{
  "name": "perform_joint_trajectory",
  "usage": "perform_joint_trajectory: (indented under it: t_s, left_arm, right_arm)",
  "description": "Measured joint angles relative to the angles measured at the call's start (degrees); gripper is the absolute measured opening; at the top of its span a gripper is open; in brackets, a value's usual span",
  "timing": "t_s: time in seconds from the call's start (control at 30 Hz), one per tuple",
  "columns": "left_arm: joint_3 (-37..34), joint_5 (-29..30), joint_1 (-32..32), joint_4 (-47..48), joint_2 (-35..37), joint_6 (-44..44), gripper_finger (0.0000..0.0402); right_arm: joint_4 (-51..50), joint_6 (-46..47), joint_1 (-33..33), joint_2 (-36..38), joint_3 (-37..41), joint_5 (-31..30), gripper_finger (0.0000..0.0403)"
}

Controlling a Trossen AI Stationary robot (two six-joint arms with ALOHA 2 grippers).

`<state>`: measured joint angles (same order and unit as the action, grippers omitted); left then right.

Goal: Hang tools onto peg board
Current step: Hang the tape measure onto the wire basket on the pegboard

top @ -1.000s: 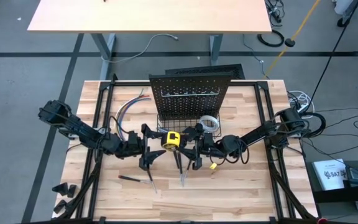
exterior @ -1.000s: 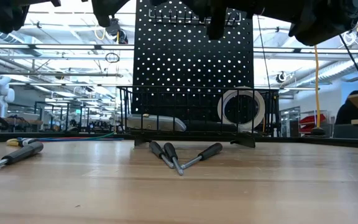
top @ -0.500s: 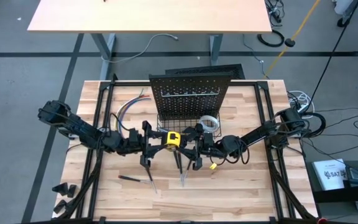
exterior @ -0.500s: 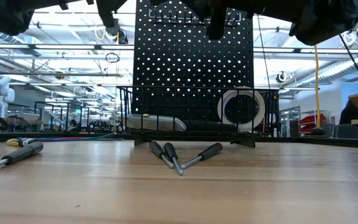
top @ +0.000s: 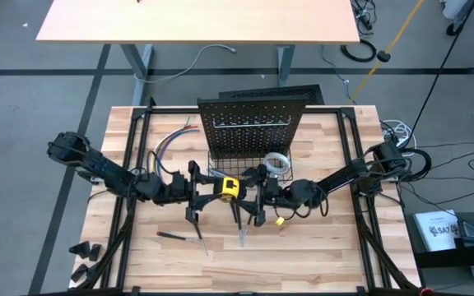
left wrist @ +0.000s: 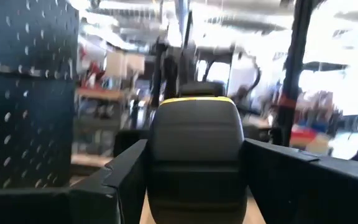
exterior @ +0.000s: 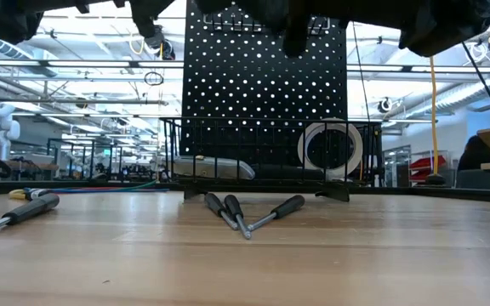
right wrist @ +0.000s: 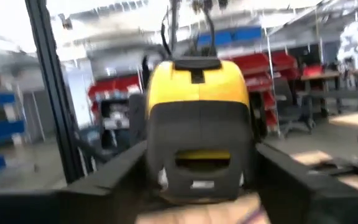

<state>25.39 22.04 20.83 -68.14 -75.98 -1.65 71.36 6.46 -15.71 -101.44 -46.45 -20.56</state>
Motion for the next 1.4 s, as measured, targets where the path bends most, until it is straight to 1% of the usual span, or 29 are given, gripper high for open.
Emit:
perform_joint_trajectory:
  t_s: [0.07,0.1,0.13,0.17,0.3,0.37,0.4,0.5,0.57,0.63,0.7,0.8,1.0,1.1,1.27,1.4]
  left_arm:
    - [-0.02,1.28,0.29,4.50,1.86,-0.16,0.0221]
    - [-0.02,2.08,0.43,6.66,3.05,0.08,0.0221]
    - [-0.02,2.72,0.57,8.96,4.37,0.73,0.0221]
    - [-0.02,2.94,0.61,11.23,5.64,1.43,0.0221]
    - [0.00,3.40,0.57,21.41,9.78,3.31,0.0221]
    - [0.00,3.69,0.47,25.76,11.71,4.99,0.0221]
    - [0.00,3.71,0.25,27.48,12.32,5.76,0.0221]
    - [0.04,3.83,-0.75,33.04,12.33,8.50,0.0221]
    - [-0.02,3.73,-1.42,34.63,11.16,8.86,0.0221]
    - [-0.02,3.65,-2.02,34.90,10.34,8.90,0.0221]
    - [0.04,3.31,-2.80,35.65,9.44,9.51,0.0221]
    - [0.00,2.30,-4.11,37.62,8.03,10.17,0.0221]
    - [0.04,0.67,-6.36,37.84,6.66,10.30,0.0221]
    - [0.02,-0.98,-7.40,37.75,6.48,10.30,0.0221]
    - [0.03,-1.95,-8.41,38.12,6.56,10.16,0.0221]
    - [0.07,-4.92,-9.39,39.06,6.47,10.19,0.0221]
  right_arm:
    - [-5.13,1.49,-0.02,1.56,0.06,0.05,0.0353]
    - [-8.05,2.09,-0.03,2.83,0.06,-0.12,0.0372]
    - [-10.79,2.62,0.01,4.08,0.06,-0.47,0.0382]
    - [-13.84,2.81,0.03,5.36,0.04,-0.55,0.0380]
    - [-27.28,3.11,-0.12,10.21,0.07,-0.68,0.0342]
    - [-32.31,4.06,-0.27,12.84,0.08,-0.89,0.0328]
    - [-35.38,4.96,-0.45,14.13,0.06,-1.95,0.0323]
    - [-45.72,9.01,-0.88,16.82,0.08,-8.67,0.0314]
    - [-51.46,11.84,-0.91,18.10,0.13,-13.43,0.0313]
    - [-55.09,14.02,-0.89,18.55,0.11,-16.27,0.0312]
    - [-56.63,15.01,-0.84,18.41,0.14,-17.29,0.0312]
    - [-56.28,15.40,-0.84,17.89,0.15,-17.08,0.0312]
    - [-56.09,15.53,-0.86,17.87,0.15,-16.94,0.0312]
    - [-56.22,15.53,-0.86,17.87,0.15,-16.94,0.0313]
    - [-55.89,15.43,-0.86,17.87,0.15,-16.94,0.0313]
    - [-55.85,15.43,-0.86,17.87,0.15,-16.94,0.0313]
